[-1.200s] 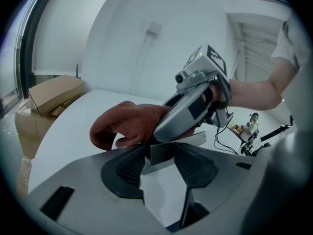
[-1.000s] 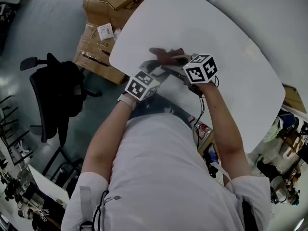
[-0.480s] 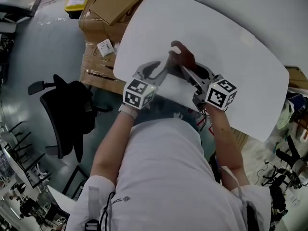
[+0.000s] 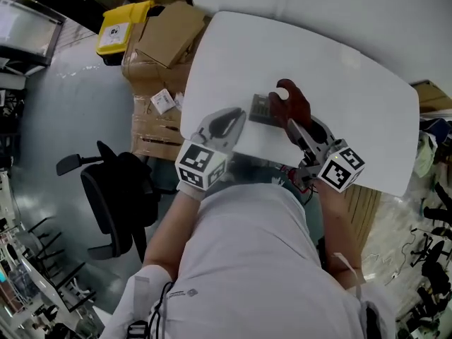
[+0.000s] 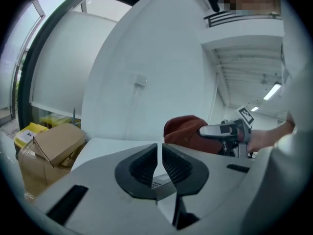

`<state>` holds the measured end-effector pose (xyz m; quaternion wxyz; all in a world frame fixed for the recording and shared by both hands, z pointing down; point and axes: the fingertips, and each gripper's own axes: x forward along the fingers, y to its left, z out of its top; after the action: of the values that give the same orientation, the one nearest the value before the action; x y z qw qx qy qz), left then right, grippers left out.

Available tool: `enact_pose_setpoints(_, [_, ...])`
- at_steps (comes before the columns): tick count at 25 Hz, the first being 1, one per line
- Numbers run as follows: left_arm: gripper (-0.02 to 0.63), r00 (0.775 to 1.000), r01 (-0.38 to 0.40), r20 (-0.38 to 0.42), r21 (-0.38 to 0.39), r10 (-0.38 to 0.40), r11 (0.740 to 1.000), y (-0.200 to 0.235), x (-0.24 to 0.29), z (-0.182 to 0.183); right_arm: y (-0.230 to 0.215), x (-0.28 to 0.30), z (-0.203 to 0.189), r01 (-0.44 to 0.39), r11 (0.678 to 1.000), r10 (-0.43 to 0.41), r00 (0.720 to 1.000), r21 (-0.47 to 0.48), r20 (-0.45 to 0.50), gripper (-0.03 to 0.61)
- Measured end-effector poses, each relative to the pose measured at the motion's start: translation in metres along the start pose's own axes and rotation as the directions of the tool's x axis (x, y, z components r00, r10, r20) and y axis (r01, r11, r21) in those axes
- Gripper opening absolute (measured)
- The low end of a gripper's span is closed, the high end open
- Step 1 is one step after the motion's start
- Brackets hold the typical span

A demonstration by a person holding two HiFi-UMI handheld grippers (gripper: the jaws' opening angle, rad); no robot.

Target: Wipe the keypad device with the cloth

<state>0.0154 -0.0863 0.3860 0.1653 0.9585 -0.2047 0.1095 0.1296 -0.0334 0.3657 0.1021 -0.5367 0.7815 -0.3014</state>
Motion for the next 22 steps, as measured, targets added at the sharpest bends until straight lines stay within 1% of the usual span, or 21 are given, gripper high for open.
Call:
enact_pose_setpoints(3, [0.029, 0.999, 0.009, 0.030, 0.023, -0.010, 1.000, -0.002, -0.019, 0.018, 0.015, -0.014, 0.009, 0.020, 1.000, -0.019, 0.999, -0.018, 0.033, 0.107])
enact_pose_setpoints(7, [0.026, 0.996, 0.007, 0.090, 0.001, -0.007, 1.000, 0.003, -0.042, 0.041, 0.027, -0.026, 0.020, 0.068, 0.997, -0.065, 0.994, -0.036, 0.091, 0.106])
enact_pose_setpoints(10, [0.026, 0.991, 0.005, 0.133, -0.019, -0.003, 1.000, 0.006, -0.059, 0.058, 0.036, -0.030, 0.025, 0.083, 0.995, -0.076, 0.991, -0.053, 0.111, 0.106])
enact_pose_setpoints(12, [0.026, 0.989, 0.001, 0.150, -0.019, 0.001, 1.000, 0.008, -0.066, 0.066, 0.040, -0.033, 0.028, 0.091, 0.994, -0.082, 0.989, -0.066, 0.123, 0.106])
enact_pose_setpoints(18, [0.023, 0.981, -0.009, 0.195, -0.029, 0.014, 1.000, 0.011, -0.082, 0.076, 0.051, -0.042, 0.033, 0.122, 0.990, -0.107, 0.979, -0.077, 0.175, 0.106])
enact_pose_setpoints(22, [0.020, 0.980, -0.006, 0.197, -0.021, 0.010, 1.000, 0.005, -0.088, 0.071, 0.056, -0.049, 0.028, 0.141, 0.985, -0.123, 0.977, -0.094, 0.176, 0.106])
